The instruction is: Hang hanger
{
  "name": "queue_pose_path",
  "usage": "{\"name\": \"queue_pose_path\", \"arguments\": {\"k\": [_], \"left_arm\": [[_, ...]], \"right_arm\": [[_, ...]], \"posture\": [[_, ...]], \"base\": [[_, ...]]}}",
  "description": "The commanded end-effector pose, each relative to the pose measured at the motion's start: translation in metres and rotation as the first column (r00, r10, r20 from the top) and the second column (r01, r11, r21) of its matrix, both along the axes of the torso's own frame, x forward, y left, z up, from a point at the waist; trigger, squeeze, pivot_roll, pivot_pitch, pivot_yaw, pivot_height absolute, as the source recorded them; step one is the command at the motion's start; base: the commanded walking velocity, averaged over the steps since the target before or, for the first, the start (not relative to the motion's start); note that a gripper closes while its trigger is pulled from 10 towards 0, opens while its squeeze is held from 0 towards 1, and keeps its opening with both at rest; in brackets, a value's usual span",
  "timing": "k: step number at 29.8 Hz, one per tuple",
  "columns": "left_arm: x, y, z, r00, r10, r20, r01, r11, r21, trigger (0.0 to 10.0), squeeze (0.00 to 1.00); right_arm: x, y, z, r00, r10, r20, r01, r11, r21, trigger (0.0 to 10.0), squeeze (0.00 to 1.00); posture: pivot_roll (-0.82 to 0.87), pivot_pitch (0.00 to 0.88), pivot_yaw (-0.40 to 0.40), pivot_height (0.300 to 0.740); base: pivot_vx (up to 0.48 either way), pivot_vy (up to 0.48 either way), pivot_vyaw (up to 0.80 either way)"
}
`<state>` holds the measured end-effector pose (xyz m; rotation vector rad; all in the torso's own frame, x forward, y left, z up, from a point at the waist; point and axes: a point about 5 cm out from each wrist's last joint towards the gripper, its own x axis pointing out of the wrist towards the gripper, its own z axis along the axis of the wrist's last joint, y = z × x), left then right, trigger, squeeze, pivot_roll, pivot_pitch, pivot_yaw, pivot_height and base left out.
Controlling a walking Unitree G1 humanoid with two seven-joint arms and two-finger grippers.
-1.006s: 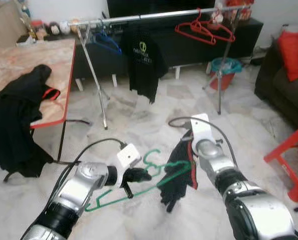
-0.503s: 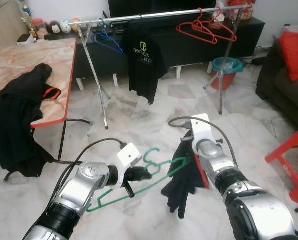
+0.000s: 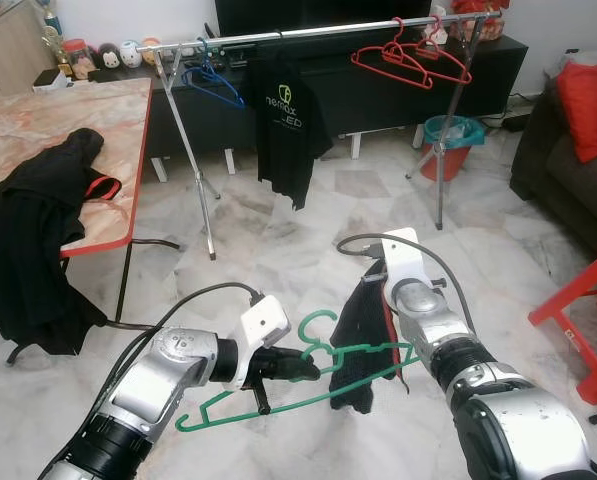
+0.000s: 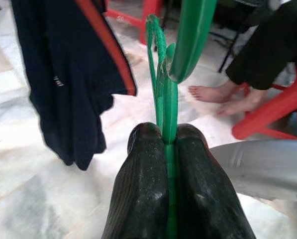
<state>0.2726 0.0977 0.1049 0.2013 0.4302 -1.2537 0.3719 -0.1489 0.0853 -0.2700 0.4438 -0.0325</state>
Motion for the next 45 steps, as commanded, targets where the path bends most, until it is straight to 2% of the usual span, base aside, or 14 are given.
{"name": "queue_pose_path", "arguments": {"k": [1, 5, 9, 14, 18, 28, 35, 40, 45], "left_arm": [[0.008, 0.003, 0.000, 0.998, 0.061, 0.019, -0.062, 0.997, 0.037, 10.0, 0.00], [0.005, -0.002, 0.007, 0.999, 0.030, 0.027, -0.030, 0.999, 0.021, 10.0, 0.00], [0.013, -0.001, 0.006, 0.994, 0.100, 0.050, -0.104, 0.989, 0.104, 10.0, 0.00], [0.017, 0.001, 0.002, 0.986, 0.154, 0.055, -0.161, 0.976, 0.144, 10.0, 0.00], [0.022, 0.009, -0.002, 0.974, 0.214, 0.078, -0.226, 0.951, 0.210, 10.0, 0.00], [0.030, 0.010, 0.000, 0.951, 0.287, 0.113, -0.304, 0.935, 0.181, 10.0, 0.00], [0.029, 0.009, -0.002, 0.950, 0.295, 0.100, -0.308, 0.937, 0.167, 10.0, 0.00], [0.034, 0.009, 0.001, 0.931, 0.346, 0.113, -0.359, 0.924, 0.132, 10.0, 0.00], [0.035, 0.006, 0.003, 0.935, 0.336, 0.111, -0.348, 0.931, 0.112, 10.0, 0.00]], "right_arm": [[0.003, 0.006, 0.005, 1.000, 0.015, 0.018, -0.015, 1.000, 0.011, 10.0, 0.00], [0.002, 0.007, 0.003, 1.000, 0.020, 0.012, -0.021, 1.000, 0.012, 10.0, 0.00], [0.002, 0.010, 0.003, 1.000, 0.025, 0.010, -0.025, 1.000, 0.016, 10.0, 0.00], [0.002, 0.012, 0.003, 1.000, 0.030, 0.011, -0.030, 0.999, 0.020, 10.0, 0.00], [0.002, 0.010, 0.003, 1.000, 0.026, 0.013, -0.026, 0.999, 0.025, 10.0, 0.00], [0.001, 0.015, 0.002, 0.996, 0.085, 0.008, -0.086, 0.995, 0.048, 10.0, 0.00], [0.000, 0.011, 0.001, 0.993, 0.121, -0.008, -0.120, 0.992, 0.049, 10.0, 0.00], [-0.002, 0.006, -0.002, 0.991, 0.128, -0.035, -0.126, 0.991, 0.048, 10.0, 0.00], [-0.005, 0.005, -0.008, 0.989, 0.138, -0.060, -0.135, 0.990, 0.046, 10.0, 0.00]], "posture": [[0.05, 0.000, 0.018, 0.740], [0.05, 0.000, 0.018, 0.740], [0.06, 0.000, 0.020, 0.740], [0.06, 0.000, 0.020, 0.740], [0.06, 0.000, 0.021, 0.740], [0.06, 0.000, 0.016, 0.740], [0.05, 0.000, 0.013, 0.740], [0.05, 0.000, 0.013, 0.740], [0.04, 0.000, 0.013, 0.740]], "base": [[0.000, 0.000, 0.00], [0.000, 0.000, 0.00], [0.000, 0.000, 0.00], [0.000, 0.000, 0.00], [0.000, 0.000, 0.00], [0.000, 0.000, 0.00], [0.000, 0.000, 0.00], [0.000, 0.000, 0.00], [0.000, 0.000, 0.00]]}}
